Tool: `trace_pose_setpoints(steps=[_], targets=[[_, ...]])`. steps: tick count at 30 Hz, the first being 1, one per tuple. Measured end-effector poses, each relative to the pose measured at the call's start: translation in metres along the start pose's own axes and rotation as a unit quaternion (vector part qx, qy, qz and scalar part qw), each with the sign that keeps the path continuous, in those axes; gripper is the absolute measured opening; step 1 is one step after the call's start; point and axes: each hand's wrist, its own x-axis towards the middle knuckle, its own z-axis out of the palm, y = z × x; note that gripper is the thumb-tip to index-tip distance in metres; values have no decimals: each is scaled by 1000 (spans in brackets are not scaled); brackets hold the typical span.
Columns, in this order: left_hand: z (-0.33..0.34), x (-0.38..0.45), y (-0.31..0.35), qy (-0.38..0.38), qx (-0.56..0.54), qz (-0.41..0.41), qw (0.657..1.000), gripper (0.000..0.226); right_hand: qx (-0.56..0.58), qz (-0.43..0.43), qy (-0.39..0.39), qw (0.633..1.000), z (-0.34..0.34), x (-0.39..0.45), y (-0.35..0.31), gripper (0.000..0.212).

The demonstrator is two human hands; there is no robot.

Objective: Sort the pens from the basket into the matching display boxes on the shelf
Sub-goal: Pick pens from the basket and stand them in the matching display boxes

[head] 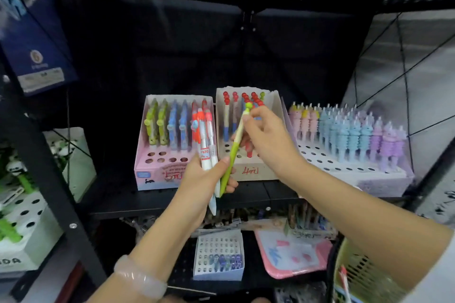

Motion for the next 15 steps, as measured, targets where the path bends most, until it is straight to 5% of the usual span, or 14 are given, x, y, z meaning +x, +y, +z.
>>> trace_pose_setpoints(steps=[7,15], targets=[[20,10,-20,-5,101,-21,995,14,-44,-48,220,973,-85,44,25,9],[27,27,-25,4,101,-26,995,13,-281,-62,195,938,-81,98,49,24]])
